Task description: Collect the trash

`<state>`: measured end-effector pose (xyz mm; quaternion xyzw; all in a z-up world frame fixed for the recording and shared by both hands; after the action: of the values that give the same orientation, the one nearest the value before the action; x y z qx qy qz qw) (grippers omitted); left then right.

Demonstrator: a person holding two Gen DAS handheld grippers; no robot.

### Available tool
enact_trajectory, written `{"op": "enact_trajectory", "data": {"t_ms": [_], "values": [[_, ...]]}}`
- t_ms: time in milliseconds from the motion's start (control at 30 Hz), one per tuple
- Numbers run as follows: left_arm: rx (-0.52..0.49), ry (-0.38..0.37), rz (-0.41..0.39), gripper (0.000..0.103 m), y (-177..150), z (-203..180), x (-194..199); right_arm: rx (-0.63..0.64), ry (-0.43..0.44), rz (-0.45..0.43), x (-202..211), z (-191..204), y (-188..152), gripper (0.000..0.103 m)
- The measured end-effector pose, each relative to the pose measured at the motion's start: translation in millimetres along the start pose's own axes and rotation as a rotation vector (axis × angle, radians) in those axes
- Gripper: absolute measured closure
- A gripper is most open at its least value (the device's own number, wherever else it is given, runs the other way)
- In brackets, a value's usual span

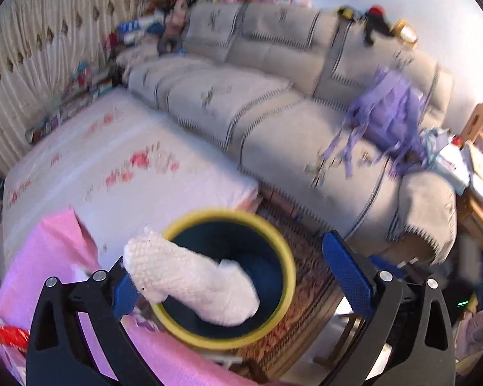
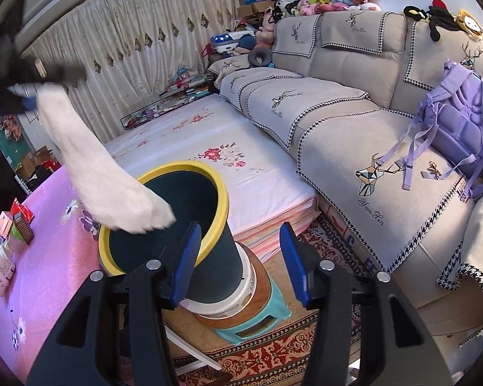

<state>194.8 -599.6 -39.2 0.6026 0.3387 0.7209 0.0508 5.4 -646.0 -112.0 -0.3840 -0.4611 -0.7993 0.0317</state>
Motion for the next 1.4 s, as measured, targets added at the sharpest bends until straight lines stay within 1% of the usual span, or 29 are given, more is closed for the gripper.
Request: {"op": "enact_trajectory", "data": {"t_ms": [67, 100, 133, 200, 300, 367, 467, 533, 600, 633, 700, 767, 833, 933, 1033, 1133, 1167, 1400], "values": [[0.041, -0.026, 0.124, 0.005, -13.2, 6.3, -35.7, -0.004, 0.001, 0.001, -0.1, -5.7, -1.7, 0.054], [0.068, -0.039, 0.169, 0.005, -18.8, 9.8, -48.3, -0.008, 0.001, 0.003, 0.3, -8.4, -2.9, 0.054], [0.094, -0.048, 0.204, 0.007, -22.7, 12.5, -57.7, -0.013, -0.002, 0.003, 0.9, -11.3, -4.1, 0.054], [0.106, -0.052, 0.223, 0.007, -24.1, 13.4, -63.8, -0.025, -0.007, 0.003, 1.8, -17.9, -4.9, 0.054], [0.083, -0.047, 0.185, 0.007, -15.8, 7.1, -51.0, -0.041, -0.014, 0.002, 1.7, -24.6, -5.2, 0.054], [0.061, -0.043, 0.173, 0.007, -13.5, 7.1, -41.4, -0.047, -0.012, -0.001, 1.9, -26.7, -5.2, 0.054], [0.085, -0.095, 0.125, 0.007, -2.6, 5.8, -18.0, -0.053, 0.002, -0.006, 3.3, -26.5, -6.2, 0.054], [0.091, -0.108, 0.074, 0.007, 2.8, 3.6, -0.6, -0.050, 0.009, -0.002, 3.6, -25.5, -6.9, 0.054], [0.108, -0.130, -0.005, 0.007, 4.5, 6.0, 29.6, -0.045, 0.014, 0.001, 4.3, -23.6, -7.7, 0.054], [0.119, -0.128, -0.038, 0.007, 2.9, 9.1, 40.4, -0.043, 0.018, 0.002, 4.3, -22.3, -7.7, 0.054], [0.141, -0.085, -0.144, 0.006, -1.4, 16.8, 73.0, -0.034, 0.025, 0.004, 3.9, -18.0, -8.3, 0.054], [0.154, -0.023, -0.234, 0.005, -16.0, 27.9, 104.0, -0.021, 0.037, 0.008, 2.4, -10.4, -8.9, 0.054], [0.174, 0.033, -0.294, 0.005, -32.4, 40.4, 130.2, -0.004, 0.050, 0.015, 0.4, -1.9, -10.0, 0.054], [0.229, 0.127, -0.367, 0.005, -72.8, 65.8, 170.7, 0.033, 0.083, 0.028, -3.5, 19.5, -11.0, 0.054], [0.295, 0.225, -0.415, 0.005, -117.1, 93.5, 198.4, 0.075, 0.120, 0.038, -6.5, 44.5, -11.7, 0.054], [0.368, 0.341, -0.454, 0.005, -170.7, 122.8, 227.3, 0.122, 0.169, 0.049, -9.6, 77.4, -13.1, 0.053], [0.398, 0.383, -0.464, 0.005, -193.0, 133.5, 237.7, 0.136, 0.183, 0.051, -10.2, 87.0, -13.3, 0.053], [0.599, 0.594, -0.467, 0.005, -322.7, 194.8, 273.8, 0.285, 0.304, 0.076, -11.4, 181.7, -20.6, 0.053]]}}
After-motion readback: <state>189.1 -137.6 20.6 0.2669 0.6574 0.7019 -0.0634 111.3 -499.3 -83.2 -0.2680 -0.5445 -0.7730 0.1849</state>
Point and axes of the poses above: each gripper's, at about its wrist camera, not at the fingertips, and x roughly against the way its jaws point, z to its left, y to its top, the point moved 4 cm from there along -x, roughly the way its jaws point, and after that the axes turned 4 degrees about y, right-handed, at the moved point
